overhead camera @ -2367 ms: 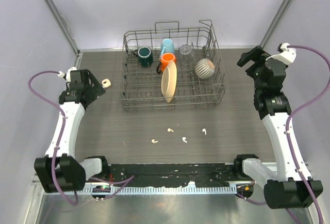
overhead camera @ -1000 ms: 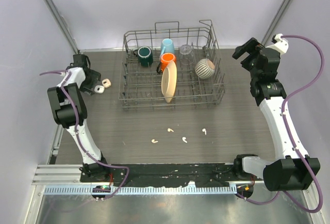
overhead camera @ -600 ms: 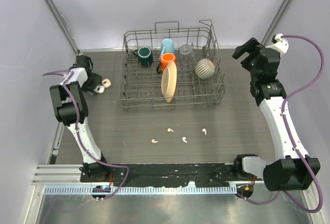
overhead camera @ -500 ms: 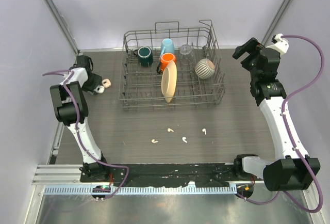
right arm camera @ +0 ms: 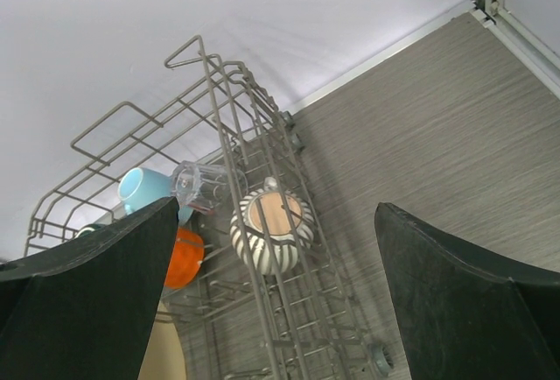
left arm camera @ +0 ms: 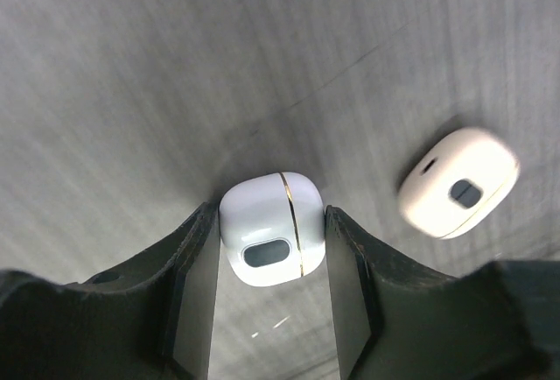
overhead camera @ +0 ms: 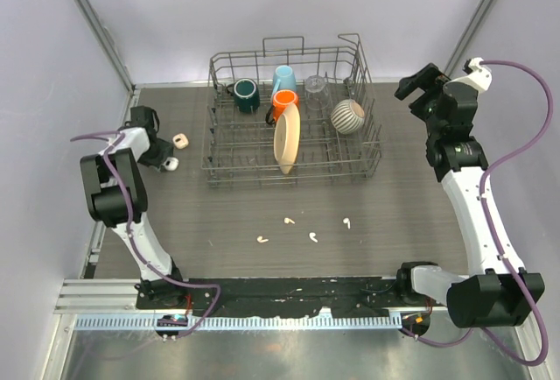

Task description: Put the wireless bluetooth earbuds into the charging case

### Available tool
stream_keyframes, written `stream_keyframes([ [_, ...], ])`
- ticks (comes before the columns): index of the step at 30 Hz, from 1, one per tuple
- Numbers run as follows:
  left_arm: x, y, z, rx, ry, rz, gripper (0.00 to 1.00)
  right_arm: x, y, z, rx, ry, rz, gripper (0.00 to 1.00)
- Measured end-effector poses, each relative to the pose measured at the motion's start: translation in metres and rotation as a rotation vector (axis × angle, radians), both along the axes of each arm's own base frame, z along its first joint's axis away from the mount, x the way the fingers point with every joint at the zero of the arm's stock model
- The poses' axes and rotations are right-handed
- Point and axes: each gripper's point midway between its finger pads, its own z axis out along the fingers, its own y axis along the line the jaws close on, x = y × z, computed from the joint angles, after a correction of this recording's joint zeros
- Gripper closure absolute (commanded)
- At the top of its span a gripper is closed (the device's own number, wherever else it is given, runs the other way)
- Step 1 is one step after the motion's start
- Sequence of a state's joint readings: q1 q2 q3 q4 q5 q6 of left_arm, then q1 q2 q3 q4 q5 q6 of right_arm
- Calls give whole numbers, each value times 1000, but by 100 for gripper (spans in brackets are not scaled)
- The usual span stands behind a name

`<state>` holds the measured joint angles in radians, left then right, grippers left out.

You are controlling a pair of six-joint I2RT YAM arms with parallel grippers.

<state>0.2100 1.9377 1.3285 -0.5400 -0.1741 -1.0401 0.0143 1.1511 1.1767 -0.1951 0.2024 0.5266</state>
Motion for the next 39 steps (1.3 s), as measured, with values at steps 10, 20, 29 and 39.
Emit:
stream_keyframes([
  [10,-63,-21,43,-3,-98,-19,92,-11,53,10,51,0,266,12],
  [20,-107,-45,125,-8,-387,-61,92,-60,195,-10,136,150,816,25],
  [29,-128,-72,195,-73,-630,-98,93,-157,306,-53,127,189,1145,28],
  [39,-144,-107,219,-194,-721,-150,97,-192,378,-63,86,105,1239,30],
])
